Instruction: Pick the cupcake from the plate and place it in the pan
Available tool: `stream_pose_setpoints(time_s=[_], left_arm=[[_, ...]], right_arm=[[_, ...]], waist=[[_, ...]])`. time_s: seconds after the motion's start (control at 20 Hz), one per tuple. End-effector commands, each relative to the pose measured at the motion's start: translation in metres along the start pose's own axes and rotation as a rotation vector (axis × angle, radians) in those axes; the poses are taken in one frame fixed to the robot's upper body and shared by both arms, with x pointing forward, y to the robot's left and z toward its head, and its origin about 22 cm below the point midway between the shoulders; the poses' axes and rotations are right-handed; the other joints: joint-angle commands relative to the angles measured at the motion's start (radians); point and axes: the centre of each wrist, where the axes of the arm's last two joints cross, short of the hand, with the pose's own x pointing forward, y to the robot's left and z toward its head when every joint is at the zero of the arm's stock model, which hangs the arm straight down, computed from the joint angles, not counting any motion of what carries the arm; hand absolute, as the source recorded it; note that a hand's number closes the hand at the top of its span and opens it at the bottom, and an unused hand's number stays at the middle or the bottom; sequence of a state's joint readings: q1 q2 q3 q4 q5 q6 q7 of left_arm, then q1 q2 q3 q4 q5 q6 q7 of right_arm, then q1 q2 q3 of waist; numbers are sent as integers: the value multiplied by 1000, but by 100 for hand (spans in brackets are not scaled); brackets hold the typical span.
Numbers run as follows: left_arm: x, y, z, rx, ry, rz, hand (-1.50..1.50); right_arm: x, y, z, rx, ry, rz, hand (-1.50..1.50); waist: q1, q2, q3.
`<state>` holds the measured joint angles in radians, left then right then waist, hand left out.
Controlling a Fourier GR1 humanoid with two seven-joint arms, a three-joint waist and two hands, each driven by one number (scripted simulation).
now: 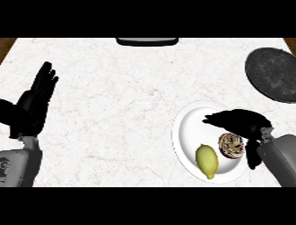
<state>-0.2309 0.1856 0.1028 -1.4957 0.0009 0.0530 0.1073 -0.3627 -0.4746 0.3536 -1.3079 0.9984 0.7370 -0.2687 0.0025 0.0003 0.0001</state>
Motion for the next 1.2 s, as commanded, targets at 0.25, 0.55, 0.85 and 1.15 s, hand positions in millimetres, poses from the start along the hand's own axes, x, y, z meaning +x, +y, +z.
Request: stream_pose_setpoints(time_s=[0.25,0.55,0.85,1.15], left_arm=[[-8,9,-4,3,0,3,0],[-2,7,-9,8,-9,3,0],[-7,4,5,-5,-5,-6,0],[0,0,-2,8,5,-2,0]], right_arm=[[2,16,-15,61,-140,49,150],[16,10,-17,29,-116,64,150],[18,15,-19,-99,-48,-16,150],[54,-9,-53,-396,365,-321,150]], waist=[[1,1,0],[-2,-1,0],[-6,-2,0],[-8,-4,0]])
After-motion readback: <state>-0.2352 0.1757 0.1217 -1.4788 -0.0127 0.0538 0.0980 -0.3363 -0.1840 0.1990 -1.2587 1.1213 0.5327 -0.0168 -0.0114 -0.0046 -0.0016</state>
